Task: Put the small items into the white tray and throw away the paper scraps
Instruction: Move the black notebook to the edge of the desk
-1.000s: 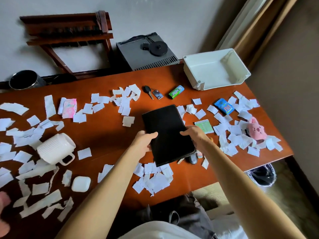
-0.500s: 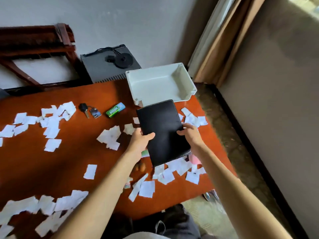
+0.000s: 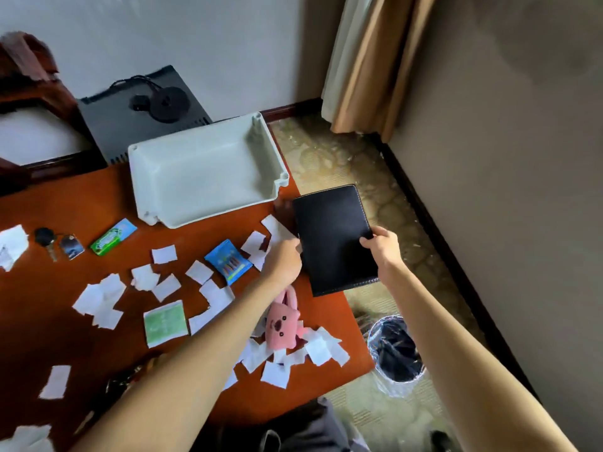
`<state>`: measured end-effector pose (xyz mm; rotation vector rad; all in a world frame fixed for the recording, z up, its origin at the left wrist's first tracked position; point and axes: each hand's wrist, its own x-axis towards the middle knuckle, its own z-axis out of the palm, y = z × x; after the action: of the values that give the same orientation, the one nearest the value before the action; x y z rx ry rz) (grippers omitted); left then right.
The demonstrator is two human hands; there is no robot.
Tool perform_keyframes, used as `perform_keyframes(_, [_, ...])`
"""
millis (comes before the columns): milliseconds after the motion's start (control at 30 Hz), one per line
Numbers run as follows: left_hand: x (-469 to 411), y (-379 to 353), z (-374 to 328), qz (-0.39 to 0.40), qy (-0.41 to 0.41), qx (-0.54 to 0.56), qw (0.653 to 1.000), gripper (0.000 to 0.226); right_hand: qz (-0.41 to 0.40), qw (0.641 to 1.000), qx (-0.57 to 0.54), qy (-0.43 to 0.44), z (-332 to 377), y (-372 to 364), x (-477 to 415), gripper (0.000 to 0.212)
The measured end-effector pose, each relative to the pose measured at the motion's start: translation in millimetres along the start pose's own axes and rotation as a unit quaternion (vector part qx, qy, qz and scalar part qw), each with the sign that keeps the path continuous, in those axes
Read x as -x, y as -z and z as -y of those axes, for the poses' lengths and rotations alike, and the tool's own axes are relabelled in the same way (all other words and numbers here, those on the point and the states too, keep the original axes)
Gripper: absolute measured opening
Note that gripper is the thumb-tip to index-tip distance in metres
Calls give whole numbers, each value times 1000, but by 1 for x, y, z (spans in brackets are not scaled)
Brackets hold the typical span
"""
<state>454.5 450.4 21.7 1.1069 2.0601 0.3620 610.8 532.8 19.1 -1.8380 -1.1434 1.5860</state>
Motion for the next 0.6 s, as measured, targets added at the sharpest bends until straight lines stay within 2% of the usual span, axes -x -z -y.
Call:
perform_keyframes(67, [-4, -9, -3, 8, -59, -123, 991, 46, -14, 1000, -7, -14, -7, 9, -12, 26])
perform_keyframes(133, [-12, -18, 0, 32, -111, -226, 967, 53, -23, 999, -8, -29, -14, 17, -20, 27])
perform_keyframes(233, [-20, -29, 10, 87, -136, -322, 933, 61, -34, 999, -9, -35, -16, 22, -26, 33])
perform_keyframes(333, [-24, -33, 18, 92, -115, -358, 922, 62, -20, 999, 4, -34, -18, 21, -33, 31])
perform_keyframes(600, [-14, -16, 50, 68, -29, -350, 934, 59, 16, 990, 136, 34, -14, -17, -26, 31])
